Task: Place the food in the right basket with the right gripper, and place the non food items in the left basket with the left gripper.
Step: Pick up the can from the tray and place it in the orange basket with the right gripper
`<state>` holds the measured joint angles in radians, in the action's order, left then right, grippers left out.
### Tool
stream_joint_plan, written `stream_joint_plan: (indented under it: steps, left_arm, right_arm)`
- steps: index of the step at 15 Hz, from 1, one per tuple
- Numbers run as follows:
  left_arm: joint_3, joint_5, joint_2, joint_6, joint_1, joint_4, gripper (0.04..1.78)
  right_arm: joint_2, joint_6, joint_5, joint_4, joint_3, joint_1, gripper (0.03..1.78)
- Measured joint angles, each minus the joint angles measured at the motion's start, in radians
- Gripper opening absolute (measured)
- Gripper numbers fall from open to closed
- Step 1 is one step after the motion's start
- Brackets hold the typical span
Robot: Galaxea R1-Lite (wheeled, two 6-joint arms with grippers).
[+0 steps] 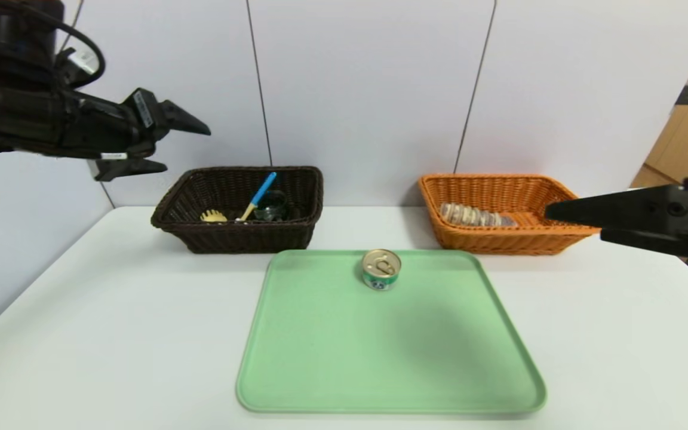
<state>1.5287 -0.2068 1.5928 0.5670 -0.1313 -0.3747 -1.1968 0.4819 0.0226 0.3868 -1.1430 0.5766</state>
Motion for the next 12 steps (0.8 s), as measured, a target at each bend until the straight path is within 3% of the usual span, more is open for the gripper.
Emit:
stream_joint_plan:
  steps: [4,7,9,12]
  left_arm:
    - [-0.256,0.000,-0.255,-0.086,0.013,-0.015,1.60]
    - [-0.418,0.004,-0.426,-0.097,0.016,-0.024,1.64]
    - [-0.492,0.043,-0.531,-0.111,0.021,-0.047,1.65]
    - [-0.545,0.122,-0.644,-0.222,0.024,-0.117,1.67]
  right_arm:
    - [-0.081,-0.023,-0.002,-0.124,0.087,0.079,1.71]
    - [-0.164,-0.119,-0.045,-0.290,0.193,0.110,1.71]
    - [-0.238,-0.173,-0.079,-0.488,0.284,0.115,1.71]
    - [-0.400,-0.233,-0.164,-0.900,0.423,0.117,1.71]
